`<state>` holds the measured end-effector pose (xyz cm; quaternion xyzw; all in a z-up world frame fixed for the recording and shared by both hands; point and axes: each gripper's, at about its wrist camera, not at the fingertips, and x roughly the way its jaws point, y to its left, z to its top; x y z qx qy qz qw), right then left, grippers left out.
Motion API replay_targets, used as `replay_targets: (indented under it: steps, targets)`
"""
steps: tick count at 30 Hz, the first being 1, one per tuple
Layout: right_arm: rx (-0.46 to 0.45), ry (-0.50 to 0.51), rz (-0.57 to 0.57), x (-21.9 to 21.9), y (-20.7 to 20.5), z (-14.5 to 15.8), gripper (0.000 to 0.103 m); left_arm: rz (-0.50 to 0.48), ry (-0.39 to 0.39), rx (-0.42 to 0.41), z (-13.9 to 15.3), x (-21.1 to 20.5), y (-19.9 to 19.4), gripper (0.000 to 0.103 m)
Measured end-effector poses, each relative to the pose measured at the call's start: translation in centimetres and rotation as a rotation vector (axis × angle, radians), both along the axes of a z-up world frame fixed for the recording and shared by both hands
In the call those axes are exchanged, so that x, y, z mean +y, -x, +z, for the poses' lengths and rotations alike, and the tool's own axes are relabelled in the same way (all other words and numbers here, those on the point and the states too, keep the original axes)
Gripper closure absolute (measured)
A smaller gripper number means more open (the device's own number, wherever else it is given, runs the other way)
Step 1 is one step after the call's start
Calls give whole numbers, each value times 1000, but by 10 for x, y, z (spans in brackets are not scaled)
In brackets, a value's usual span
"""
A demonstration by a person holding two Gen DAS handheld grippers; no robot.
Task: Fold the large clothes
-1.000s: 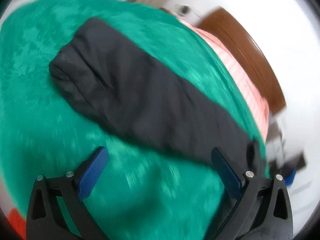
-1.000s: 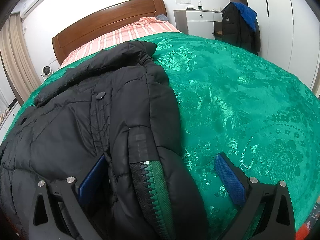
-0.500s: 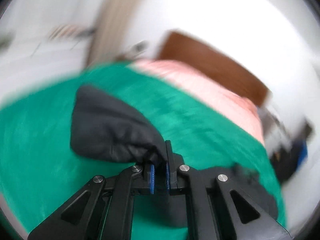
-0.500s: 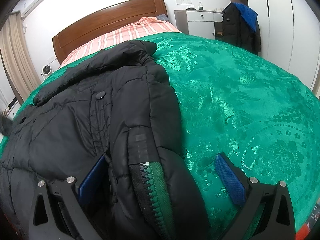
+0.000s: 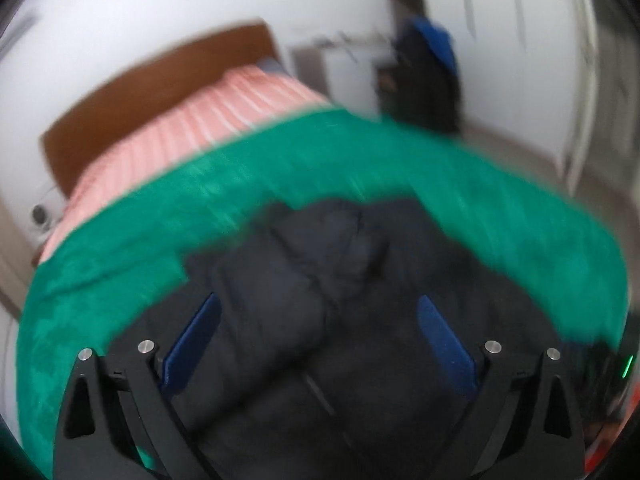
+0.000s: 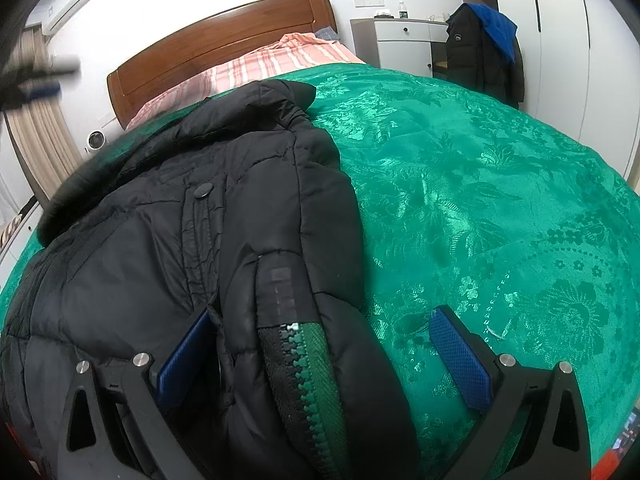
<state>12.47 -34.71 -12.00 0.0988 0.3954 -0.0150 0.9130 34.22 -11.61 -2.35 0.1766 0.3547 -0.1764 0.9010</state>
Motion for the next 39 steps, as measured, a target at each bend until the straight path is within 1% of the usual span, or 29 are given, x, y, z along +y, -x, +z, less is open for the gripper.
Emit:
replay_targets:
  steps: [2,3,5,7,9,11,13,14,16,19,20,21,22,23,25,26,29,30,31,32,33,37,39]
  targets:
    - [1,-5,4,0,0,0,0,-15,-46,65,-33,-1,23,4]
    - [2,-8,4,-1,0,-1,0,-10,-52,89,-41,3,32,4]
    - [5,-9,6,0,0,-1,0,23,-42,134,-50,29,56,4]
    - [6,-8,8,0,0,-1,0,62,-16,150,-49,53,73,4]
    - [6,-8,7,0,-1,-1,0,137,4,145,-43,89,91,4]
    - [8,-9,7,-1,-1,-1,0,224,-1,131,-40,121,109,3]
    - [9,-9,7,-1,-2,-2,0,319,-10,126,-32,160,110,3]
    - [8,-8,7,-1,-2,-1,0,385,-17,128,-26,186,113,3]
    - [8,-7,7,-1,-2,-1,0,476,-31,118,-23,219,116,2]
    - [7,-5,7,-1,-2,-2,0,589,-87,113,-37,262,123,0]
    - [7,-5,7,-1,-2,-2,0,609,-89,115,-42,274,127,0]
    - [6,-4,6,-1,-1,-2,0,644,-86,121,-55,288,127,0]
    - [5,-3,5,-1,-1,-2,0,686,-77,136,-71,302,126,0]
    - [3,-3,5,-1,-1,-2,0,712,-66,148,-80,311,128,1]
    - [-1,-2,3,-1,0,-2,0,777,1,169,-105,337,128,1]
    - [-3,-2,3,0,1,-2,0,816,53,169,-118,350,127,1]
    - [-10,-2,1,-1,2,-2,0,921,145,186,-143,378,134,1]
    - [-12,-1,1,-1,2,-3,0,964,199,212,-157,389,137,0]
    - [-13,-1,0,0,3,-3,0,979,289,199,-165,399,145,0]
    - [-15,-1,0,0,3,-3,0,980,327,146,-165,400,152,0]
    - [-17,-1,0,0,4,-3,0,976,340,126,-164,400,157,0]
    - [-19,0,-1,0,4,-3,0,946,277,128,-166,392,158,0]
    - [-19,0,0,0,4,-3,0,941,282,129,-166,390,159,0]
